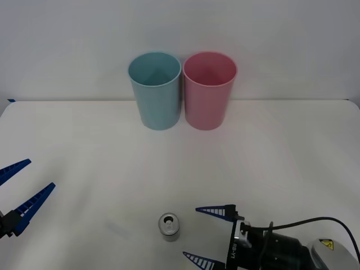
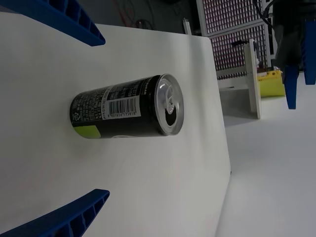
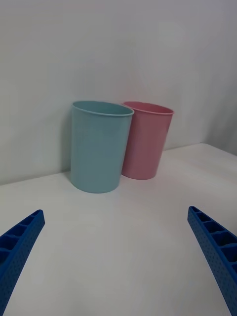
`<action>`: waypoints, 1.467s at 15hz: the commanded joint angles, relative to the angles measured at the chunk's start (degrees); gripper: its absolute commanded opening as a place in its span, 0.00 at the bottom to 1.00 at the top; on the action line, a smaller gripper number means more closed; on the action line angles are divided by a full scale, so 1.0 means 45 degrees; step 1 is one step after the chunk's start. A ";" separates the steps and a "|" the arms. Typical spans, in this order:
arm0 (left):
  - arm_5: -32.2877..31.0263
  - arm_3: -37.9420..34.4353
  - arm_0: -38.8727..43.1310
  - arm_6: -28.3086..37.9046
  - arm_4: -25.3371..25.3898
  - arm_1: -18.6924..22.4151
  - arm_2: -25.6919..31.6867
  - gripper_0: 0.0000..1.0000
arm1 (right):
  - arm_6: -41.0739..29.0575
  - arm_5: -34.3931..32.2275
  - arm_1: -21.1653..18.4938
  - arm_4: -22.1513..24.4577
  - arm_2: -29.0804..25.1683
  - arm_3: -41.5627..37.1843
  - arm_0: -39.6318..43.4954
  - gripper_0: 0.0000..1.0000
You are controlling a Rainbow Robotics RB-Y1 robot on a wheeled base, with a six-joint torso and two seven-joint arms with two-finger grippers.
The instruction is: Grasp the object on the table and drop it into the matching bin: aluminum can to the light blue bin, PET bottle to the pink bin.
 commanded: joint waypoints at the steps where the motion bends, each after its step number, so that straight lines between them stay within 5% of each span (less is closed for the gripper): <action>1: 0.0000 0.0000 0.0000 0.0000 0.0000 0.0000 0.0000 1.00 | 0.0141 0.0723 0.0194 0.0002 0.0496 -0.0001 -0.0073 1.00; 17: 0.0000 0.0000 0.0000 0.0000 0.0000 0.0000 0.0000 1.00 | 0.0278 0.3105 0.1229 0.0979 0.1902 -0.0001 -0.0347 1.00; 19: 0.0000 0.0000 0.0000 0.0000 0.0000 0.0000 0.0000 1.00 | 0.0356 0.3105 0.1229 0.0979 0.1902 -0.0001 -0.0366 0.27; 20: 0.0000 0.0000 0.0000 0.0000 0.0000 0.0000 0.0000 1.00 | 0.0376 0.3105 0.1229 0.0959 0.1902 -0.0001 -0.0366 0.09; 22: 0.0000 0.0000 0.0000 0.0000 0.0000 0.0000 0.0000 1.00 | 0.0395 0.3105 0.1229 0.0979 0.1902 -0.0001 -0.0366 0.00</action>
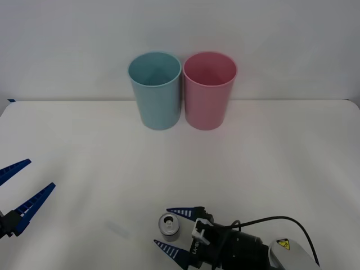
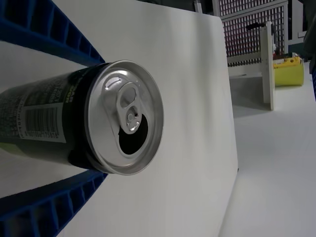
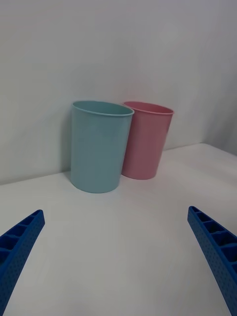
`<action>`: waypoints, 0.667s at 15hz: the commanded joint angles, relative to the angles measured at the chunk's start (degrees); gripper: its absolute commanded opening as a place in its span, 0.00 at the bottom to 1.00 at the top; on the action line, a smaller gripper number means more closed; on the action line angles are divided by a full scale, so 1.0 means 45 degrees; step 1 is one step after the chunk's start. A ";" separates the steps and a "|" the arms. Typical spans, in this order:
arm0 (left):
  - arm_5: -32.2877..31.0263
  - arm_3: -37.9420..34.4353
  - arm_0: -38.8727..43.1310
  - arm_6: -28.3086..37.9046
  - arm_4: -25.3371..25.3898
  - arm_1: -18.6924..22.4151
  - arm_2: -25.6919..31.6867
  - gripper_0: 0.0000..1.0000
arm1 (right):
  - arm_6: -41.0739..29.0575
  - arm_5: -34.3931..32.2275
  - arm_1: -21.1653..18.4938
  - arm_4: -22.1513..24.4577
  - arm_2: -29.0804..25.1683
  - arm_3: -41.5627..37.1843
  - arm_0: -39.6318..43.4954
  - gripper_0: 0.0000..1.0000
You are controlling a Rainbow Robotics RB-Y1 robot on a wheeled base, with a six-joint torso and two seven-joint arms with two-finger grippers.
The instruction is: Grasp the object on the table and drop it into the matching bin: aluminum can to the light blue bin, PET bottle to the pink bin.
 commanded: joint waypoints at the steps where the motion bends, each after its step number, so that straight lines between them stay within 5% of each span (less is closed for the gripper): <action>1: 0.0000 0.0000 0.0000 0.0000 0.0000 0.0000 0.0000 1.00 | 0.0015 -0.0006 -0.0001 0.0008 -0.0001 -0.0001 -0.0001 0.00; 10: 0.0000 0.0000 0.0000 0.0000 0.0000 0.0000 0.0000 1.00 | -0.0063 -0.0064 -0.0235 -0.0422 0.0058 -0.0138 -0.0040 0.00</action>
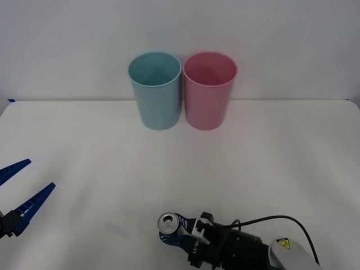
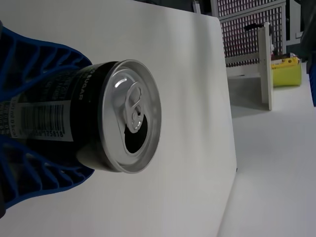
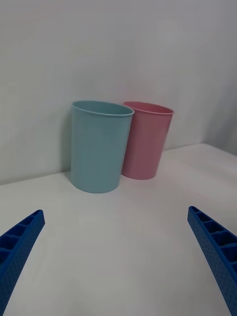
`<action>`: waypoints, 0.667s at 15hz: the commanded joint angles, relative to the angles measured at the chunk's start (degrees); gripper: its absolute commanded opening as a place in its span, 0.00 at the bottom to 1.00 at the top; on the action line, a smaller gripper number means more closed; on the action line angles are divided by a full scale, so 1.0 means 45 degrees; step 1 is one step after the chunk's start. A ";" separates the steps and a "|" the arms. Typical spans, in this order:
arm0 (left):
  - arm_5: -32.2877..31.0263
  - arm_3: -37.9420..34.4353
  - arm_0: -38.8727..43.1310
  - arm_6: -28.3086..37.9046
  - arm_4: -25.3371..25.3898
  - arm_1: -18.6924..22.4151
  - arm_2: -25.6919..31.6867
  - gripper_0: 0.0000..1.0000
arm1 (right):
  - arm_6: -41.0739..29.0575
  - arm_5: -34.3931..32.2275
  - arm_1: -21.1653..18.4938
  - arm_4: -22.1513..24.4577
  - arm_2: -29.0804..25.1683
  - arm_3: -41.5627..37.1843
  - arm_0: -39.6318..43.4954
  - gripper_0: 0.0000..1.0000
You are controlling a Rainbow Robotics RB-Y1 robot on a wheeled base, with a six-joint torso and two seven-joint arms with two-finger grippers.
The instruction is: Grasp the object on the table and drop it into the matching bin: aluminum can to the light blue bin, PET bottle to the pink bin.
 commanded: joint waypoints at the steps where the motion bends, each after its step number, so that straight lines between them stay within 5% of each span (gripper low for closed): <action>1: 0.0000 0.0000 0.0000 0.0000 0.0000 0.0000 0.0000 1.00 | -0.0042 -0.0036 -0.0328 -0.0445 0.0095 -0.0309 0.0056 0.00; 10: 0.0000 0.0000 0.0000 0.0000 0.0000 0.0000 0.0000 1.00 | -0.2131 0.0921 -0.2672 -0.2418 0.0388 -0.3981 0.1326 0.00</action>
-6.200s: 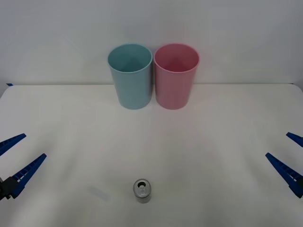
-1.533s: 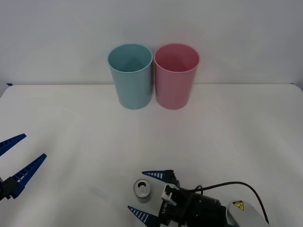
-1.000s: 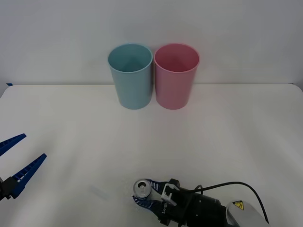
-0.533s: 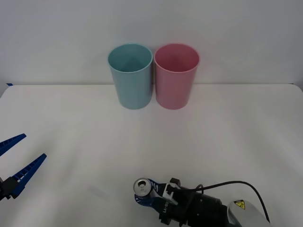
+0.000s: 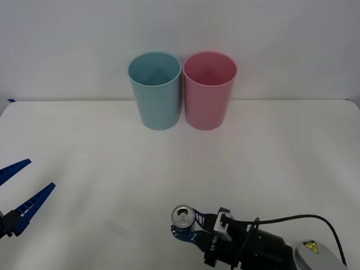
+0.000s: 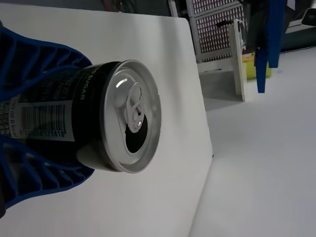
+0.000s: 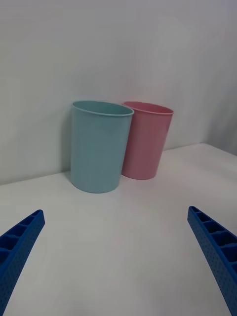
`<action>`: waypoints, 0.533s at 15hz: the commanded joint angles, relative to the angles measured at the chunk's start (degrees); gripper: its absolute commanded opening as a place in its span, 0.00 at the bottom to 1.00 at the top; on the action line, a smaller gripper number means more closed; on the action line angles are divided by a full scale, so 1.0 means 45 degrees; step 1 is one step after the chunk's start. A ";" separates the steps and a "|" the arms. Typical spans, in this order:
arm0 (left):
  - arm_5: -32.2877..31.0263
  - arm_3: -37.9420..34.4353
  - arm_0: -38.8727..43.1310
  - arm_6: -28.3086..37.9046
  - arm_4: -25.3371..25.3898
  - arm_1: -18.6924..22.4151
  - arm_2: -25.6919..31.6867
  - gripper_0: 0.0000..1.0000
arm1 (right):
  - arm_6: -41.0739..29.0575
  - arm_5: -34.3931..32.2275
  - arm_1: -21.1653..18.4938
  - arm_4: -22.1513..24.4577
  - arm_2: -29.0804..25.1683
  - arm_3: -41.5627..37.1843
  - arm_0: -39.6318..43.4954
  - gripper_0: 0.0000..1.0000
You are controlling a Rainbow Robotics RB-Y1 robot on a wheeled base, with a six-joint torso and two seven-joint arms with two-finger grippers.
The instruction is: Grasp the object on the table and drop it into the matching bin: aluminum can to the light blue bin, PET bottle to the pink bin.
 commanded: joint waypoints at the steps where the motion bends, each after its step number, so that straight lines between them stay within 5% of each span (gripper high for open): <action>1: 0.0000 0.0000 0.0000 0.0000 0.0000 0.0000 0.0000 1.00 | -0.1221 0.0486 -0.0657 -0.0197 -0.0144 -0.1523 0.0447 0.00; 8: 0.0000 0.0000 0.0000 0.0000 0.0000 0.0000 0.0000 1.00 | -0.4444 0.1814 -0.1497 -0.0256 -0.0808 -0.4413 0.0760 0.00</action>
